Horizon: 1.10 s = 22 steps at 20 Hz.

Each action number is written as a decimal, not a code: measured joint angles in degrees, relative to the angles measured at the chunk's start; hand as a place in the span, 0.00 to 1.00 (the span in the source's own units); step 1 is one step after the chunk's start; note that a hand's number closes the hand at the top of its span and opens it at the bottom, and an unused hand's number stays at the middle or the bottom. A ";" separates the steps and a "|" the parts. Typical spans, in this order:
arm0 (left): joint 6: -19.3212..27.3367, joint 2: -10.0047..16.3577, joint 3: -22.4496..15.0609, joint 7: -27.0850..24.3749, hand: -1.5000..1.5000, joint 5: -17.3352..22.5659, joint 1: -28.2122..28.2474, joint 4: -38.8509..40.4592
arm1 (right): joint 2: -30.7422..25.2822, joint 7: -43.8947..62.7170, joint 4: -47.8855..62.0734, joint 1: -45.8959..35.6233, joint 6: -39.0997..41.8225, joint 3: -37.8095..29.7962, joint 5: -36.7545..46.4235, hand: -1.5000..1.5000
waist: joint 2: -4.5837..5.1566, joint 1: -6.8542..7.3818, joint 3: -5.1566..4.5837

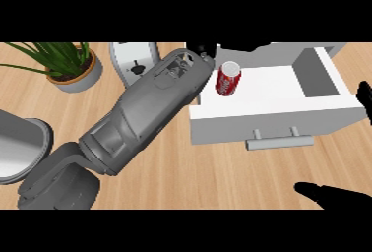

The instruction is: Pick up the can, place it into the drawer and close the drawer

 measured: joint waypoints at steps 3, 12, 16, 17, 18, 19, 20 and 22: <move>0.93 0.00 -0.57 0.97 0.00 0.16 -0.76 -0.60 | -0.71 -0.64 2.27 -0.46 -1.61 3.40 7.90 0.00 | -0.32 1.04 -0.01; 0.80 0.34 0.08 3.00 0.00 -0.64 -0.58 -2.37 | -1.64 -1.26 16.35 -5.46 -6.95 10.41 26.24 0.00 | -0.96 4.04 -0.04; 1.15 1.88 -0.22 4.96 0.00 -2.10 1.42 -5.68 | 0.05 -2.70 25.19 -7.62 -12.79 10.94 30.96 0.00 | -1.26 4.97 -0.03; 1.53 2.58 -0.49 5.93 0.00 -2.61 2.21 -7.14 | 0.14 -3.01 26.59 -8.10 -13.59 10.32 31.05 0.00 | -1.35 5.11 -0.02; 1.51 3.60 -0.51 7.05 0.00 -2.89 2.25 -8.34 | 0.99 -2.93 28.51 -8.57 -15.08 10.57 32.10 0.00 | -1.42 5.29 -0.03; 1.49 4.63 -0.56 7.81 0.00 -3.26 3.02 -9.89 | 1.29 -3.68 30.01 -8.55 -16.56 10.25 32.30 0.00 | -1.47 5.36 -0.03; 1.51 5.45 -1.01 8.83 0.00 -3.78 3.80 -11.33 | 1.54 -4.39 32.28 -9.09 -17.96 9.81 32.55 0.00 | -1.52 5.53 -0.03; 1.34 7.39 -1.39 10.99 0.00 -4.55 4.14 -13.73 | 2.15 -4.96 36.62 -11.42 -21.06 8.96 34.17 0.00 | -1.81 5.73 -0.36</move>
